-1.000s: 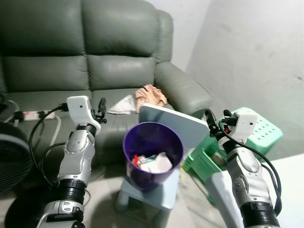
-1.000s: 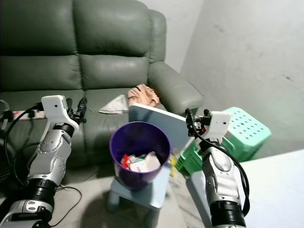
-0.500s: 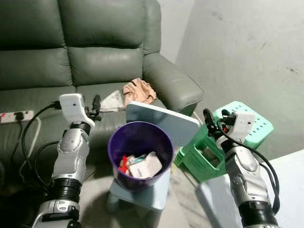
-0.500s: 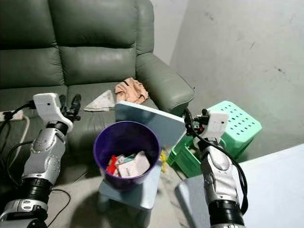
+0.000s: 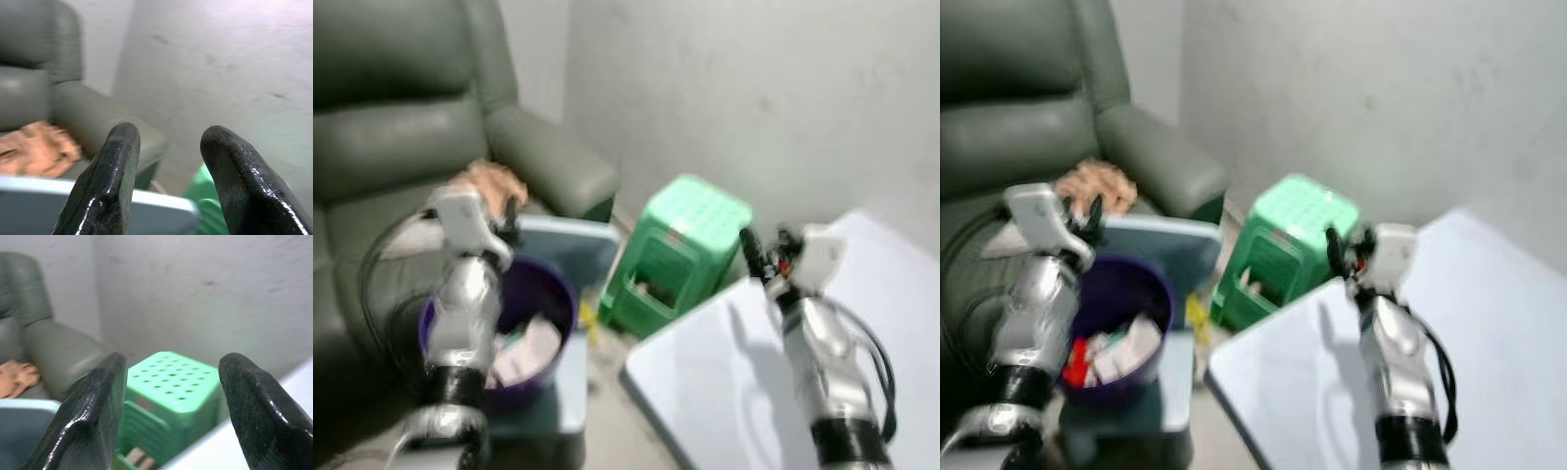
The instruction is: Picking trash to rubbish bin
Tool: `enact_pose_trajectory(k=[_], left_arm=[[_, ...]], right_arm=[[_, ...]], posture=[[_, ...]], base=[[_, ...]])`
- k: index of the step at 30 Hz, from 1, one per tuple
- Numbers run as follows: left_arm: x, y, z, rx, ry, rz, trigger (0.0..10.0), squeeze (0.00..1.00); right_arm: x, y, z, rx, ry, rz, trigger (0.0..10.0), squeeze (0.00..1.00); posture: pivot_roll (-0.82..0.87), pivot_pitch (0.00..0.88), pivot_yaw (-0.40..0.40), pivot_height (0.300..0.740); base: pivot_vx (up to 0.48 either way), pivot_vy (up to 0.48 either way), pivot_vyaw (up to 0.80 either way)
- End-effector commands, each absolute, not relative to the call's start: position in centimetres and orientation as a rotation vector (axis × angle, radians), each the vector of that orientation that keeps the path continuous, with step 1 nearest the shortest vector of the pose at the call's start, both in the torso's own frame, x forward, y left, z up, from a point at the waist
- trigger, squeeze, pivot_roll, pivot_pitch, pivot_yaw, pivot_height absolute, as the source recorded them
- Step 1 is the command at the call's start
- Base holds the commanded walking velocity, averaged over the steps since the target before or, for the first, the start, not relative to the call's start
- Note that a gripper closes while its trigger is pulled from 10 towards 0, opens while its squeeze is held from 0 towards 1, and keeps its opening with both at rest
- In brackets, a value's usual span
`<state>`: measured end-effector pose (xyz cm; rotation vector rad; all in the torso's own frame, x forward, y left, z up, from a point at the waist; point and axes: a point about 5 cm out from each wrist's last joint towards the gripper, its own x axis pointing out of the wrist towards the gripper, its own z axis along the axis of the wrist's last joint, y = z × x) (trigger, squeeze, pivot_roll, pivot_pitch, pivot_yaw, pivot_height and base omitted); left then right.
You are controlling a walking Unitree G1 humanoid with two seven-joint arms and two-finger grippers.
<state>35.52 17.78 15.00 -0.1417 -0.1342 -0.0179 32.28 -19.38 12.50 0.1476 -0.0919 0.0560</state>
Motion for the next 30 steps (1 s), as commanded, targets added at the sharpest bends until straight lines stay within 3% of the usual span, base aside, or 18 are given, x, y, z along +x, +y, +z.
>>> enact_pose_trajectory(k=[1, 4, 20, 30], left_arm=[[35.53, 18.26, 15.13, -0.134, -0.136, 0.001, 10.0, 0.00], [35.52, 18.21, 15.13, -0.137, -0.137, 0.000, 10.0, 0.00], [35.62, 18.19, 14.83, -0.169, -0.120, 0.005, 10.0, 0.00], [35.68, 18.04, 14.75, -0.168, -0.111, 0.003, 10.0, 0.00]], right_arm=[[32.29, -19.77, 12.73, 0.145, -0.097, 0.040, 10.0, 0.00], [32.24, -19.83, 12.74, 0.142, -0.097, 0.037, 10.0, 0.00], [31.92, -20.28, 12.90, 0.128, -0.113, 0.033, 10.0, 0.00], [31.74, -20.35, 12.80, 0.132, -0.106, 0.035, 10.0, 0.00]], posture=[[0.03, 0.000, -0.146, 0.740], [0.03, 0.000, -0.148, 0.740], [0.02, 0.000, -0.152, 0.740], [0.01, 0.000, -0.155, 0.740]], base=[[0.000, 0.000, -0.77], [0.000, 0.000, -0.77], [0.000, 0.000, 0.00], [0.000, 0.454, 0.00]])
